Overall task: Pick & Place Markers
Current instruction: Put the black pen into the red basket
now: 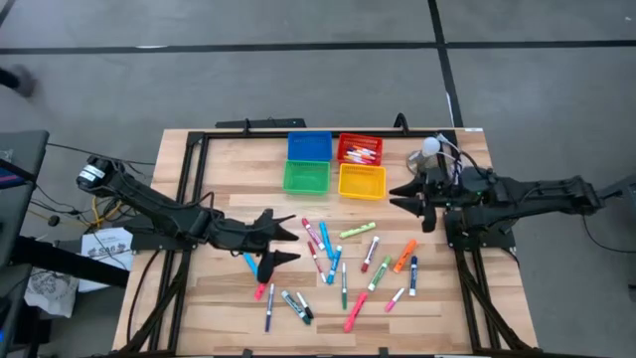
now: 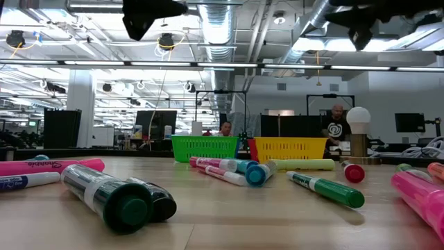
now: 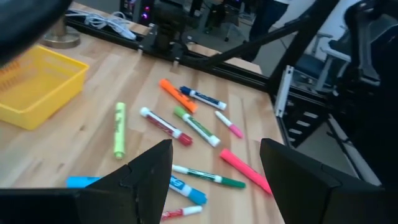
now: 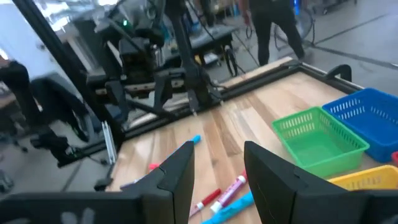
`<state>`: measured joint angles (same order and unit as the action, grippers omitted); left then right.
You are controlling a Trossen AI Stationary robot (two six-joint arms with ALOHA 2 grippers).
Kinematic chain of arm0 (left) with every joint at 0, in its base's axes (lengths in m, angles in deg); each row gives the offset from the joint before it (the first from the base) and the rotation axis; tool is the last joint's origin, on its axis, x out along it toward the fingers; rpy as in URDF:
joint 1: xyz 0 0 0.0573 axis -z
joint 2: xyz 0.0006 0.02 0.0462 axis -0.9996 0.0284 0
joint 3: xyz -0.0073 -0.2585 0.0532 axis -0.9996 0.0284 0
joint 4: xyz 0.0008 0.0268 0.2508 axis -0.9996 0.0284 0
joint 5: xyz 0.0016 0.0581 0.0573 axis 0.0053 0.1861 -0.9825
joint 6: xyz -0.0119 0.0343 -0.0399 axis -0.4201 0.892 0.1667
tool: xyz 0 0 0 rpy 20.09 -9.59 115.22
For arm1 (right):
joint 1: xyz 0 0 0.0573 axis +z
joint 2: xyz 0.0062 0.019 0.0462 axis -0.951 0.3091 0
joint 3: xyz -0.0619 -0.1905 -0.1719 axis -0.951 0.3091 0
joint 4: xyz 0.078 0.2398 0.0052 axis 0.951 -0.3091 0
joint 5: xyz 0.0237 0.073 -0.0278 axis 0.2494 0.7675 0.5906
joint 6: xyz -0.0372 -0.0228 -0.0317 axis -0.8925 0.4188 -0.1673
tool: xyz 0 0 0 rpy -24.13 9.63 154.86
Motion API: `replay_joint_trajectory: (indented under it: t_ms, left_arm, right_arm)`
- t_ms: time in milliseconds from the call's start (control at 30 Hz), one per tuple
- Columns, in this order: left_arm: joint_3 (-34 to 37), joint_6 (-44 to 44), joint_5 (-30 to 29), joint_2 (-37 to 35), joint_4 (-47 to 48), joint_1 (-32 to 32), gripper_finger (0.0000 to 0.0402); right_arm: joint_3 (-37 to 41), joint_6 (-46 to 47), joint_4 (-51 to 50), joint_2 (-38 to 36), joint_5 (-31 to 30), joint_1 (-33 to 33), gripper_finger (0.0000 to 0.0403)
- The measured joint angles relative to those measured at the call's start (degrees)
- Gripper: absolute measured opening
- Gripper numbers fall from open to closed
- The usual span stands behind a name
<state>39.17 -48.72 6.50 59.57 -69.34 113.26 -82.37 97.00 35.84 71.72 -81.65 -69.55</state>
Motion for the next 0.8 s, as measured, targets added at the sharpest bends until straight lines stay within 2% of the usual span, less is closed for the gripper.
replay_joint_trajectory:
  t_ms: [233, 467, 667, 800]
  left_arm:
    - [0.0, -2.5, 0.4, 0.0, 0.0, 1.5, 0.0242]
    - [-0.2, -5.5, 6.0, 1.8, 0.0, 1.8, 0.0242]
    - [-4.1, -6.5, 13.1, 8.5, 2.1, 1.4, 0.0242]
    - [-9.9, -6.4, 18.1, 13.7, 8.3, 0.6, 0.0242]
  right_arm:
    - [9.1, 3.0, 10.0, -4.2, -4.2, 2.1, 0.013]
    - [13.0, 3.5, 15.3, -6.4, -4.5, 1.8, 0.013]
    - [13.2, 3.9, 15.3, -6.4, -5.9, 1.5, 0.013]
    - [13.2, 3.9, 15.3, -6.4, -5.9, 1.6, 0.013]
